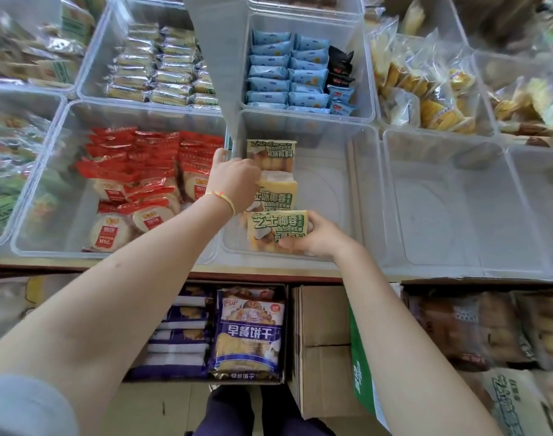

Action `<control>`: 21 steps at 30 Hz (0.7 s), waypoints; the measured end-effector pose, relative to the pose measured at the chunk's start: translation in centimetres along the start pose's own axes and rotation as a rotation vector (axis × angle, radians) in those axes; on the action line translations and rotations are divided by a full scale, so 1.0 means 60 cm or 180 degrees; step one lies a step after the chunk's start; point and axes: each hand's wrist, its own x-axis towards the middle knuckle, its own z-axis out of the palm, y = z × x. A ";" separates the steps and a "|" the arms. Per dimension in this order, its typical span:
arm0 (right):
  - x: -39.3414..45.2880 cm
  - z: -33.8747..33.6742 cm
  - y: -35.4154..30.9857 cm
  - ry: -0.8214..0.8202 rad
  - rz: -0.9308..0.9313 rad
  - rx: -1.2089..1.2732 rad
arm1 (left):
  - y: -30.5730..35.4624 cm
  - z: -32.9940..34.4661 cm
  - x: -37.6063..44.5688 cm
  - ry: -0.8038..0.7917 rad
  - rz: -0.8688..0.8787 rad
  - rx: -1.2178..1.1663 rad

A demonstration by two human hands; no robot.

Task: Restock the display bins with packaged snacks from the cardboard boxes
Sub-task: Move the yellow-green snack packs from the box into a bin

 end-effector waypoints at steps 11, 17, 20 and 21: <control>0.008 0.009 -0.008 0.0222 0.0063 -0.0187 | -0.003 0.020 -0.056 0.1055 0.0006 -0.0698; 0.013 0.024 -0.029 0.0197 -0.0019 -0.0942 | 0.007 0.001 -0.071 0.1481 0.0187 -0.0999; 0.023 0.031 -0.035 0.0183 0.0090 -0.1033 | 0.006 -0.003 -0.074 0.1217 0.0067 -0.0817; 0.026 0.029 -0.031 0.0187 0.0161 -0.0970 | 0.003 -0.001 -0.074 0.1002 0.0007 -0.0724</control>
